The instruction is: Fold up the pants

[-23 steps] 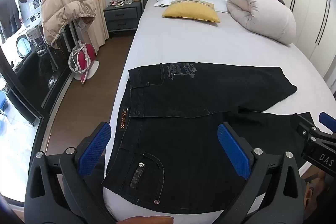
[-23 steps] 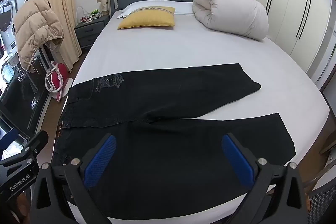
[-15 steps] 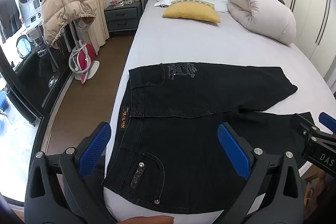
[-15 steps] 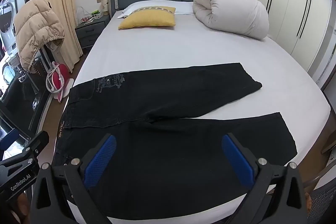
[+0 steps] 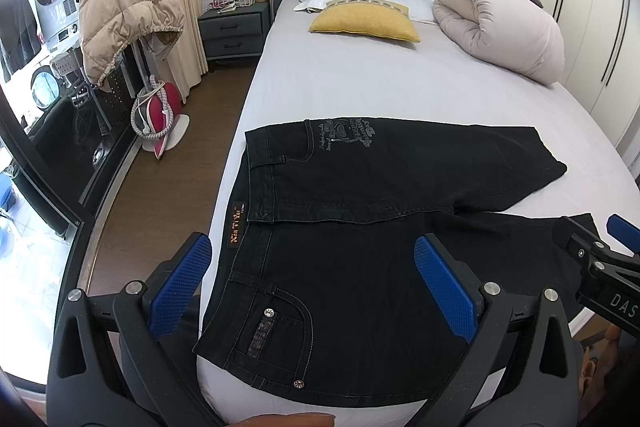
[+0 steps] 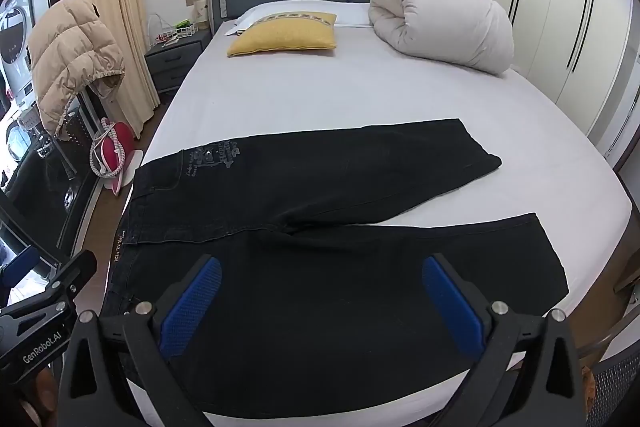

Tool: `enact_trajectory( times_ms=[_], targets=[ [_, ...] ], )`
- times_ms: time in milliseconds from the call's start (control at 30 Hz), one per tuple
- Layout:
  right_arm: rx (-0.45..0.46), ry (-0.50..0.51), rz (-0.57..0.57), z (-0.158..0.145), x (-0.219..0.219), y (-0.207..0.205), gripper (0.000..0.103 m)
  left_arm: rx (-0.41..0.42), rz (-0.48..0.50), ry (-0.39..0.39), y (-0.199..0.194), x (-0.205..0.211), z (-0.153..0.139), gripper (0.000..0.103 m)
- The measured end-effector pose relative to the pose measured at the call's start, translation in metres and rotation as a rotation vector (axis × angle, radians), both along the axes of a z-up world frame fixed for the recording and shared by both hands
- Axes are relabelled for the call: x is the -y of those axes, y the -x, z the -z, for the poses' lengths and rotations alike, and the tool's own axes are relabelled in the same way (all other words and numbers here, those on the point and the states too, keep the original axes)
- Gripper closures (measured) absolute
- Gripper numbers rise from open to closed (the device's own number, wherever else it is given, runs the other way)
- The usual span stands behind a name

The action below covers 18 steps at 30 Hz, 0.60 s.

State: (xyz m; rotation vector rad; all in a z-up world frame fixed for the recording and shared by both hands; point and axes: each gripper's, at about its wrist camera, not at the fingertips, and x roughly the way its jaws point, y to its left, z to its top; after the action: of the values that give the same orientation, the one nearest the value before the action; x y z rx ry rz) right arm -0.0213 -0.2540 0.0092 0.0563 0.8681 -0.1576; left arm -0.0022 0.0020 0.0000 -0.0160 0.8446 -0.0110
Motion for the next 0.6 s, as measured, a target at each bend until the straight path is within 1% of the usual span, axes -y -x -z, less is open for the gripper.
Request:
enact_trajectory(
  times_ms=[167,600],
  targets=[
    [0.000,0.001,0.000,0.0014,-0.0040,-0.0008,0.000,-0.002,0.001,-0.001,-0.0006,0.0023,0.0039,0.000],
    [-0.002,-0.004,-0.001,0.0010,-0.0036,-0.0005,0.000,-0.005,-0.001,-0.001,-0.0012,0.0019,0.0034,0.000]
  ],
)
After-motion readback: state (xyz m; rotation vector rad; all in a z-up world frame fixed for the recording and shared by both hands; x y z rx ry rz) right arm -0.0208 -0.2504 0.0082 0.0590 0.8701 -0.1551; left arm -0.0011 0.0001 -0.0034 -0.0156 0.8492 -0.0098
